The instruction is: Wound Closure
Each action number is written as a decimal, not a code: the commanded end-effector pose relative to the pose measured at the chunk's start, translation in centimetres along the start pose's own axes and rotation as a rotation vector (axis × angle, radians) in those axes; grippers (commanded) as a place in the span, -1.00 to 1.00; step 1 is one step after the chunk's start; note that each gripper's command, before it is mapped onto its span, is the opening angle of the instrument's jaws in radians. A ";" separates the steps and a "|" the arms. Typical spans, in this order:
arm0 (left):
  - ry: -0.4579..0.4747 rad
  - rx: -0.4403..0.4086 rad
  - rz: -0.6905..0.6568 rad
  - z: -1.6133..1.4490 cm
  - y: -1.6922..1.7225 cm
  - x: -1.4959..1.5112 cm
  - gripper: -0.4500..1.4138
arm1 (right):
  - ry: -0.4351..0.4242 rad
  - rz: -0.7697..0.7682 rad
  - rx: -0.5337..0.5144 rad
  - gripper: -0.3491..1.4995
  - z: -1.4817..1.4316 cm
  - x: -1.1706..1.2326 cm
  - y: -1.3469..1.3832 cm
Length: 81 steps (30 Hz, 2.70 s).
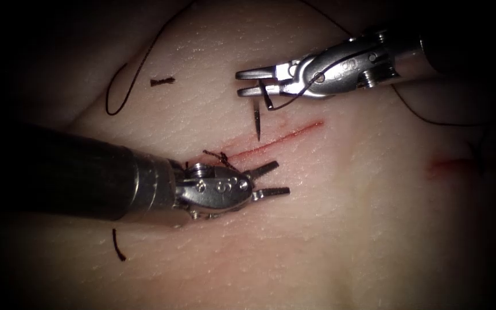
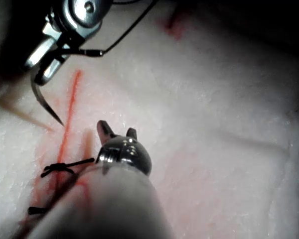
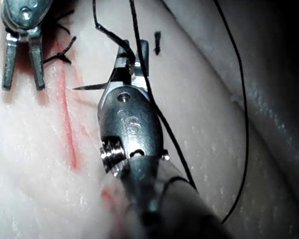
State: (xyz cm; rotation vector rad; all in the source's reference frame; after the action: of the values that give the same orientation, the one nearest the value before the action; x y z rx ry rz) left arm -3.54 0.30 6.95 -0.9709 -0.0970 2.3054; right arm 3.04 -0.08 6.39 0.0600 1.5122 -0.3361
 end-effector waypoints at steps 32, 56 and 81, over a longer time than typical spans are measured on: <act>-0.025 -0.002 0.013 0.04 0.13 -0.21 -0.17 | -0.031 -0.076 0.017 -1.00 0.18 -0.25 -0.13; -0.025 -0.002 0.013 0.03 0.13 -0.22 -0.17 | -0.033 -0.112 0.021 -1.00 0.11 -0.26 -0.20; -0.025 -0.018 0.020 -0.16 0.02 -0.33 -0.17 | -0.082 -0.324 0.075 -1.00 0.13 -0.40 -0.81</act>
State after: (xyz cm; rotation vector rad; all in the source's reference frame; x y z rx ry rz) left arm -3.20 0.12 6.99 -0.9556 -0.1157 2.3390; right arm 2.89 -0.76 6.88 -0.1425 1.4254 -0.6475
